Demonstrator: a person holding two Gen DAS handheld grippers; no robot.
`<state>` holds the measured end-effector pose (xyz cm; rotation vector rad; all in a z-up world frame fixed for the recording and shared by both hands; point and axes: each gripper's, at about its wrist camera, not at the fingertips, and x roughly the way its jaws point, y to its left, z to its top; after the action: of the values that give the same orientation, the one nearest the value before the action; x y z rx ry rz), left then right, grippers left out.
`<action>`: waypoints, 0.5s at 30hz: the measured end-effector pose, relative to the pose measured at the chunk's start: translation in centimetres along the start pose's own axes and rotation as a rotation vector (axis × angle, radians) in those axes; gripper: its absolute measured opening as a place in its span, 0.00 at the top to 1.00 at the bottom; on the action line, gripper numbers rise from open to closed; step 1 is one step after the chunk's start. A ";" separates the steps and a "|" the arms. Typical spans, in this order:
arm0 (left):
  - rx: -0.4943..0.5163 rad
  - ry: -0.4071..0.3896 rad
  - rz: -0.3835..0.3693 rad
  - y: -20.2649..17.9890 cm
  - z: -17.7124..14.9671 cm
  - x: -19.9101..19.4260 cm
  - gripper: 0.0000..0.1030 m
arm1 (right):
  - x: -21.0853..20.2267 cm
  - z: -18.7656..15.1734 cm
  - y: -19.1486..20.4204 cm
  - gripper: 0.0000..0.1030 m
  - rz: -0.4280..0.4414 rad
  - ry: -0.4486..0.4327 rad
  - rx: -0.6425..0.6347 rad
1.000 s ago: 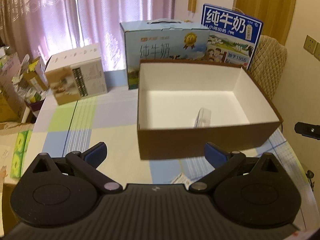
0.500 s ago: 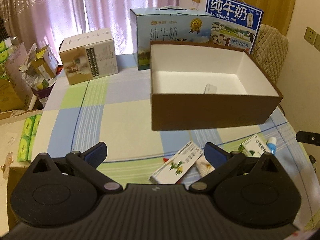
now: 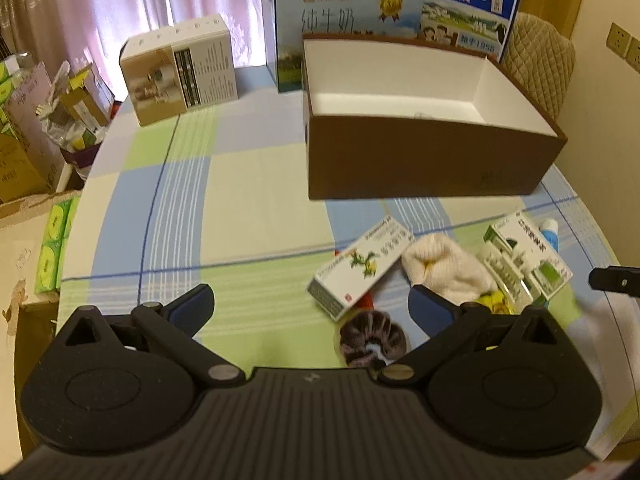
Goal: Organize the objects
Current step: 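Withdraw both tools from the box back toward the items, then grasp the yellow snack packet with the right tool while the left tool grasps the dark scrunchie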
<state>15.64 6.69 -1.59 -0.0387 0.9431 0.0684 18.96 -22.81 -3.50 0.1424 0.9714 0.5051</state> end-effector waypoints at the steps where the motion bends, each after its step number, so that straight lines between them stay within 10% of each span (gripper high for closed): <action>1: 0.001 0.005 -0.003 0.0 -0.2 0.1 0.01 | 0.2 -0.3 0.5 0.33 0.002 0.005 -0.028; 15: -0.034 0.085 0.008 1.1 -2.8 1.6 0.01 | 4.4 -4.8 7.8 0.33 0.081 0.040 -0.535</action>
<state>14.26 7.64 -4.52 -0.0699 1.0273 0.0909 14.39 -14.42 -6.92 -0.3115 0.8414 0.8271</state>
